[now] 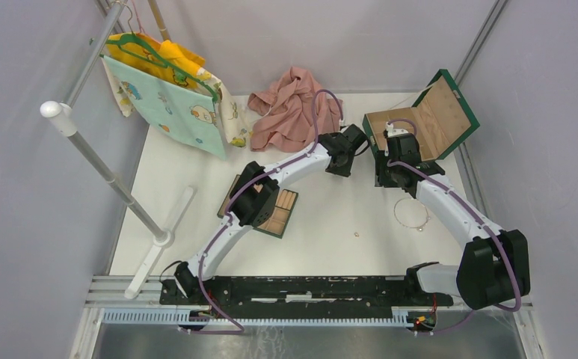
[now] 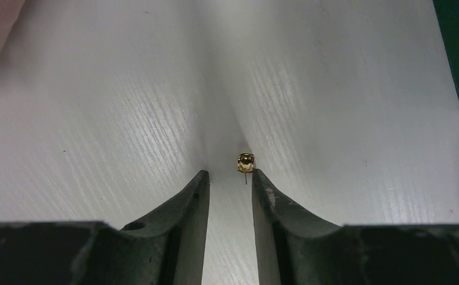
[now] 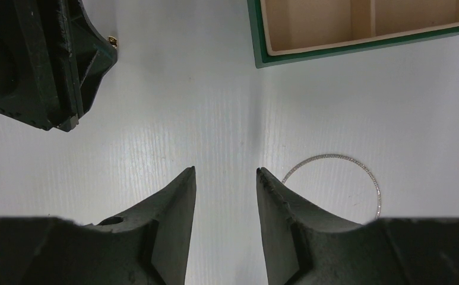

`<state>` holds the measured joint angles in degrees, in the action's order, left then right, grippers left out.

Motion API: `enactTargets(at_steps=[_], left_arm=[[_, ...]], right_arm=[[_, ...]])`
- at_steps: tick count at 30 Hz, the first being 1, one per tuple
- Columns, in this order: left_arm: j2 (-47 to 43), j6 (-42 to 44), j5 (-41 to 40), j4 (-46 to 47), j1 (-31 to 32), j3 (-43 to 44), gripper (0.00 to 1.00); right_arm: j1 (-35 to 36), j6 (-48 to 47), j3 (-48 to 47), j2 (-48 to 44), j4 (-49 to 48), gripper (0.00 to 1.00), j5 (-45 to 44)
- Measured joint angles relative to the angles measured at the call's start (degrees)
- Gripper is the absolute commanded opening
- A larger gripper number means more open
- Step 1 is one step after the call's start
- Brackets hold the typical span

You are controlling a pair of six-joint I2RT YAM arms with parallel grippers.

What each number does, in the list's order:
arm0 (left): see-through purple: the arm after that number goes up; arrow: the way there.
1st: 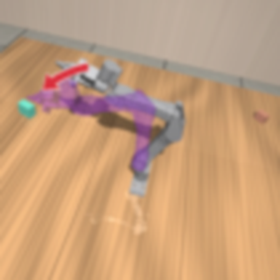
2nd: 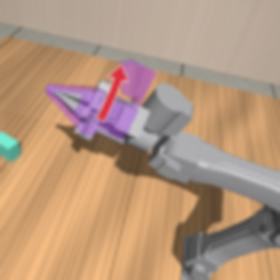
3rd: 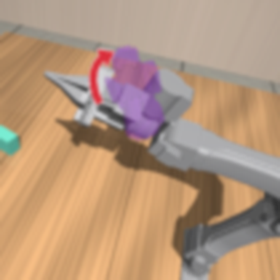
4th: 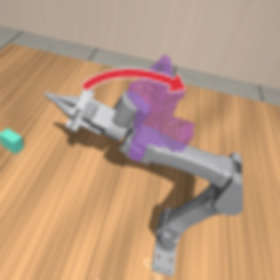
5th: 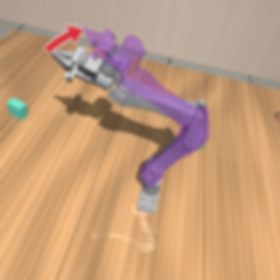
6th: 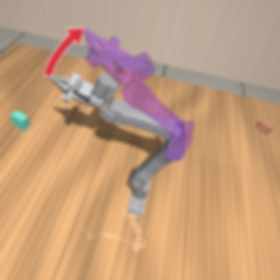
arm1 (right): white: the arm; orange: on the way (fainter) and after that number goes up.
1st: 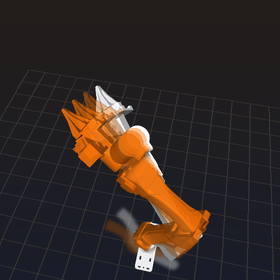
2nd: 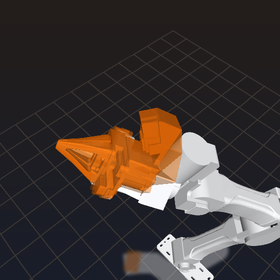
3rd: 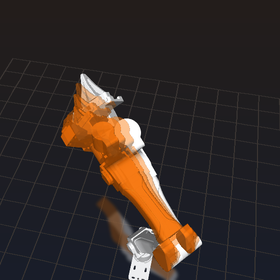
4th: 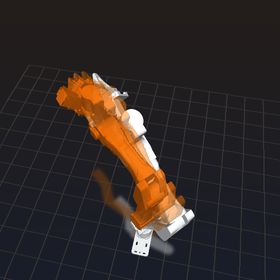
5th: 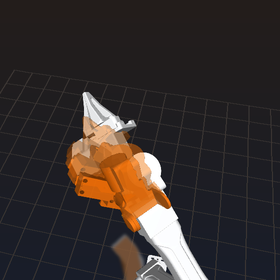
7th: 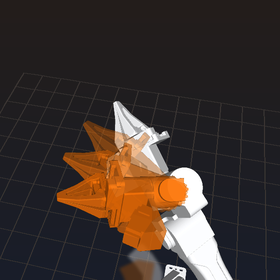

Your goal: Organize the mixed jewelry

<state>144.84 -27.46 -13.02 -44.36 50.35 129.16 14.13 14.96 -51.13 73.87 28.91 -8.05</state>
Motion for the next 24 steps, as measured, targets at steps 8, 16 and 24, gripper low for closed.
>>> enactTargets(at_steps=[8, 16, 24], left_arm=[[1.42, 0.02, 0.04, 1.49, 0.09, 1.77, 0.38], [1.84, 0.09, 0.07, 2.75, 0.31, 2.16, 0.25], [1.92, 0.13, 0.13, 2.93, 0.31, 2.16, 0.24]], right_arm=[[0.00, 0.00, 0.00, 0.00, 0.31, 0.48, 0.02], [0.00, 0.00, 0.00, -0.02, 0.35, 0.48, 0.02], [0.00, 0.00, 0.00, -0.09, 0.39, 0.48, 0.02]])
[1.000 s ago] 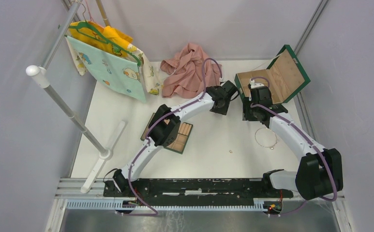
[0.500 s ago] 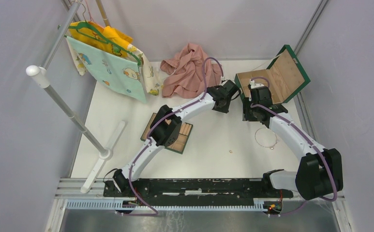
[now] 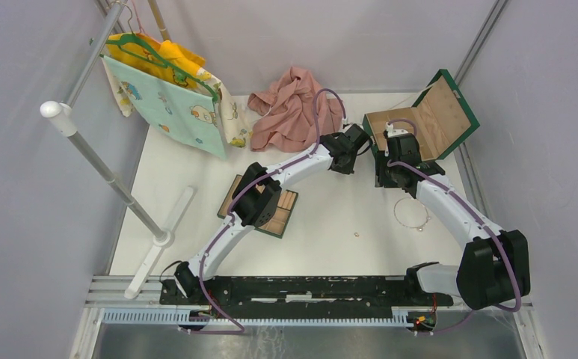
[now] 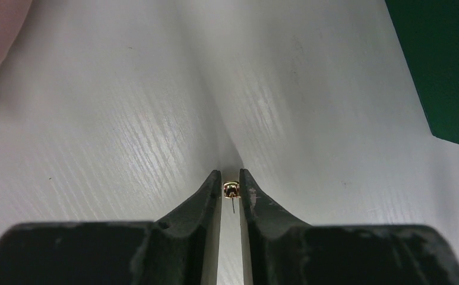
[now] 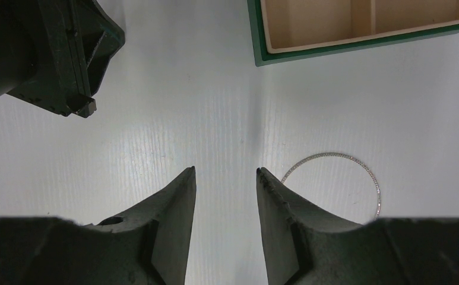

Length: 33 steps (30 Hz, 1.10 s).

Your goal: Organize the mixed jewelry

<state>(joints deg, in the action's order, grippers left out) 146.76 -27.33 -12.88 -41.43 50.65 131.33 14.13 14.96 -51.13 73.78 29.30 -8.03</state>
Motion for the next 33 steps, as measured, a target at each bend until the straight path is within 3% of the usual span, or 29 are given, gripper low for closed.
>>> enactTargets(at_steps=[16, 33], left_arm=[[-0.02, 0.00, 1.27, 0.20, 0.00, -0.13, 0.30], [-0.24, 3.15, -0.55, 1.11, 0.90, -0.90, 0.28]], right_arm=[[0.00, 0.00, 0.00, 0.00, -0.02, 0.48, 0.04], [0.00, -0.02, -0.02, 0.02, 0.00, 0.48, 0.46]])
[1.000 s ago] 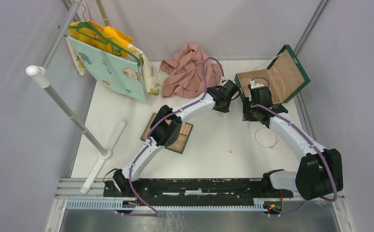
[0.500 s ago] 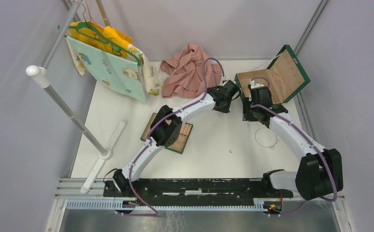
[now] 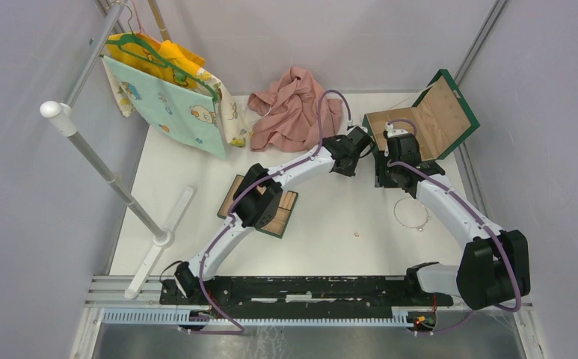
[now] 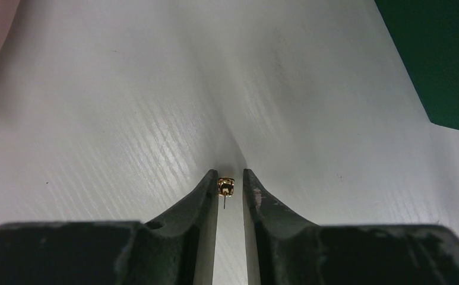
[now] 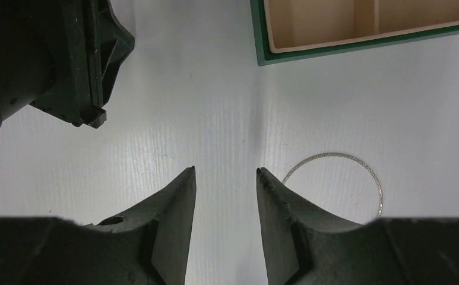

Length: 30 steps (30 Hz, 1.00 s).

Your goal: Organize the mixed jewelry

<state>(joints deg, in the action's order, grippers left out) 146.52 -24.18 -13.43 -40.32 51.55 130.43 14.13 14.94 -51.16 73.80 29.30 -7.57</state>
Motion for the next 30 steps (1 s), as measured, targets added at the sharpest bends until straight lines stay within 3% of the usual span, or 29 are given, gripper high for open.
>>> enactTargets(at_steps=[13, 30], left_arm=[[0.00, 2.67, -4.70, -1.16, 1.40, 0.00, 0.29], [0.00, 3.30, -5.81, -1.73, 1.75, 0.09, 0.17]], right_arm=[[0.00, 0.00, 0.00, 0.02, 0.02, 0.48, 0.00], [0.00, 0.00, 0.00, 0.09, 0.22, 0.48, 0.00]])
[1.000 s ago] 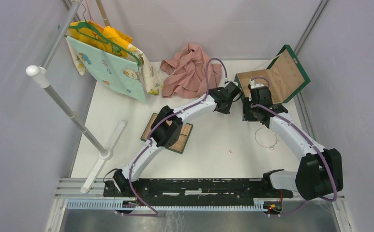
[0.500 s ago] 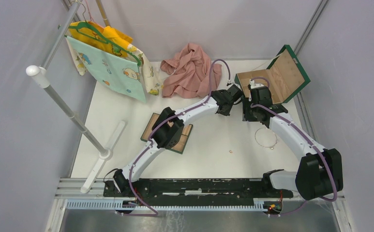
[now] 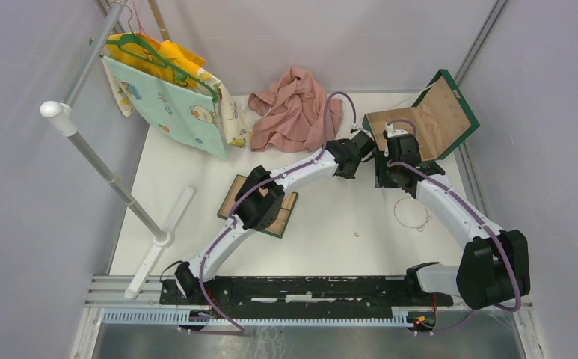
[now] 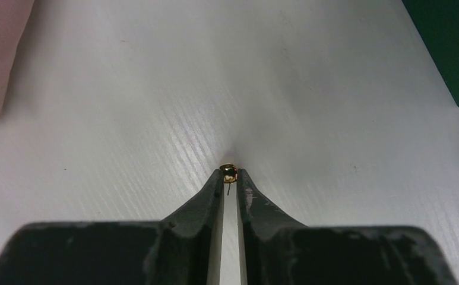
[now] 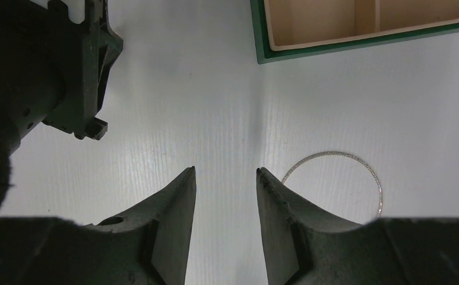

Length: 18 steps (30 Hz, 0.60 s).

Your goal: Organize the mixed jewelry

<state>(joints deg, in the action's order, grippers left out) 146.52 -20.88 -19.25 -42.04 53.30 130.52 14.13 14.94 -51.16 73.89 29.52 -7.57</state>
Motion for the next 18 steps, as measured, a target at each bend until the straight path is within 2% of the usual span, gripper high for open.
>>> enactTargets(at_steps=[10, 18], left_arm=[[-0.74, 0.00, -1.07, -0.07, 0.09, -1.22, 0.15], [-4.44, 0.00, -1.64, -1.81, 0.04, -6.82, 0.15]], right_arm=[[0.00, -0.02, 0.00, 0.00, 0.15, 0.48, 0.04], [0.00, -0.04, 0.00, -0.02, 0.15, 0.48, 0.74]])
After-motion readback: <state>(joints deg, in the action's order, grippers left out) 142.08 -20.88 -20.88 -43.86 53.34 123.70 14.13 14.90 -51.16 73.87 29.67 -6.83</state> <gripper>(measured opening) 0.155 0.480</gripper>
